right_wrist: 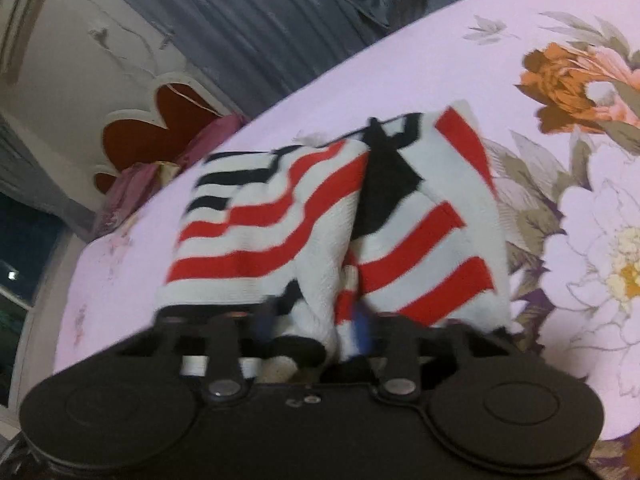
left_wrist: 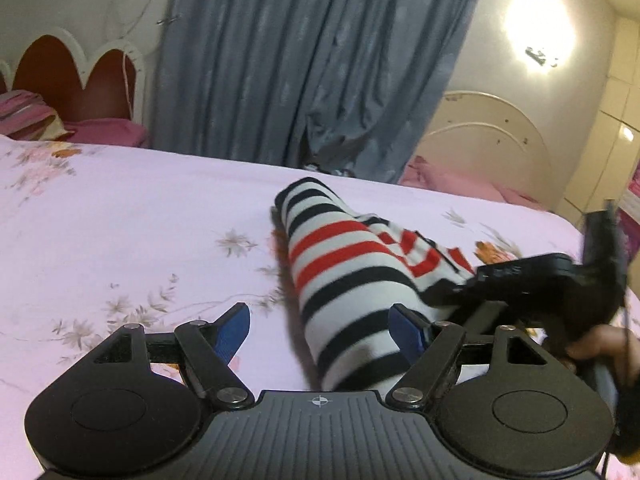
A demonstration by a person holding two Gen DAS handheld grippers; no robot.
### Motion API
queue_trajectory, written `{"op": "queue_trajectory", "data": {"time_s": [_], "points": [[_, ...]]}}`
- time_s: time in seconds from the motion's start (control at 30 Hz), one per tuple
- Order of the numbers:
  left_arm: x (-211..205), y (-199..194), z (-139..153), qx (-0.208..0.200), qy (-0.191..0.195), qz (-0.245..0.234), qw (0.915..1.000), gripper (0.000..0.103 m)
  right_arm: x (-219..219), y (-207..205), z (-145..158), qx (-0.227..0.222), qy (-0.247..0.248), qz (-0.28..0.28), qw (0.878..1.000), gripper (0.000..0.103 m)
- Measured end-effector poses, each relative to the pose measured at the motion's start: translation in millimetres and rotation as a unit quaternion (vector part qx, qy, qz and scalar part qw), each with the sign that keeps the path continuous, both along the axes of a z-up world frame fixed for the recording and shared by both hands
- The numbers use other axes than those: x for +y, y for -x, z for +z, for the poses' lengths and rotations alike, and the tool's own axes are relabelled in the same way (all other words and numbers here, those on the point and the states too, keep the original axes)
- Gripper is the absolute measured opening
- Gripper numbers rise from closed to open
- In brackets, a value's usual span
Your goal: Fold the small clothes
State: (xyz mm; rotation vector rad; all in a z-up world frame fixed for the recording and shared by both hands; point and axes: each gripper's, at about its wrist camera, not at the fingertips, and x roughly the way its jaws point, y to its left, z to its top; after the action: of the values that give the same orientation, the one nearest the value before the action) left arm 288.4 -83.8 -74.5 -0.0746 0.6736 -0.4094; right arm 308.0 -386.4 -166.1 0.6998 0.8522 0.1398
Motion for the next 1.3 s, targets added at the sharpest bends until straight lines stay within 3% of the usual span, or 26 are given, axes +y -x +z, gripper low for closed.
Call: {"op": "queue_trajectory", "data": {"time_s": [0.07, 0.17, 0.3, 0.43, 0.67, 1.07, 1.13, 1.2, 1.3], "points": [[-4.3, -6.1, -3.3, 0.001, 0.006, 0.002, 1.0000, 0.075, 7.7, 6.0, 13.7, -0.031, 0.046, 0.005, 0.998, 0.019], [-22.5, -17.7, -10.1, 0.000, 0.019, -0.007, 0.9998, 0.075, 12.5, 19.1, 38.4, -0.089, 0.141, -0.004, 0.986, 0.018], [-42.2, -18.9, -11.3, -0.004, 0.027, -0.040, 0.9988, 0.075, -4.0, 38.0, 45.5, -0.103, 0.198, -0.041, 0.974, 0.018], [-64.2, -25.0, -29.8, 0.029, 0.019, -0.066, 0.9972, 0.075, -25.9, 29.1, 10.2, -0.027, 0.139, -0.044, 0.989, 0.019], [-76.8, -31.1, -59.8, 0.073, -0.003, -0.077, 0.9943, 0.077, -31.5, 41.4, 3.4, -0.023, 0.135, -0.083, 0.987, 0.018], [-71.6, -35.2, -63.9, 0.086, 0.003, -0.076, 0.9934, 0.079, -38.4, 87.6, 17.5, 0.001, 0.102, -0.043, 0.994, 0.036], [-72.3, -34.8, -63.5, 0.082, -0.004, -0.081, 0.9933, 0.079, -33.2, 93.4, 13.7, 0.007, 0.117, -0.033, 0.993, 0.031], [-74.6, -33.4, -63.3, 0.076, -0.019, -0.089, 0.9930, 0.079, -31.1, 100.2, 8.7, 0.011, 0.127, -0.038, 0.991, 0.017], [-74.5, -33.2, -66.2, 0.084, -0.021, -0.093, 0.9919, 0.079, -33.5, 114.0, 3.4, 0.014, 0.112, -0.058, 0.992, 0.014]]}}
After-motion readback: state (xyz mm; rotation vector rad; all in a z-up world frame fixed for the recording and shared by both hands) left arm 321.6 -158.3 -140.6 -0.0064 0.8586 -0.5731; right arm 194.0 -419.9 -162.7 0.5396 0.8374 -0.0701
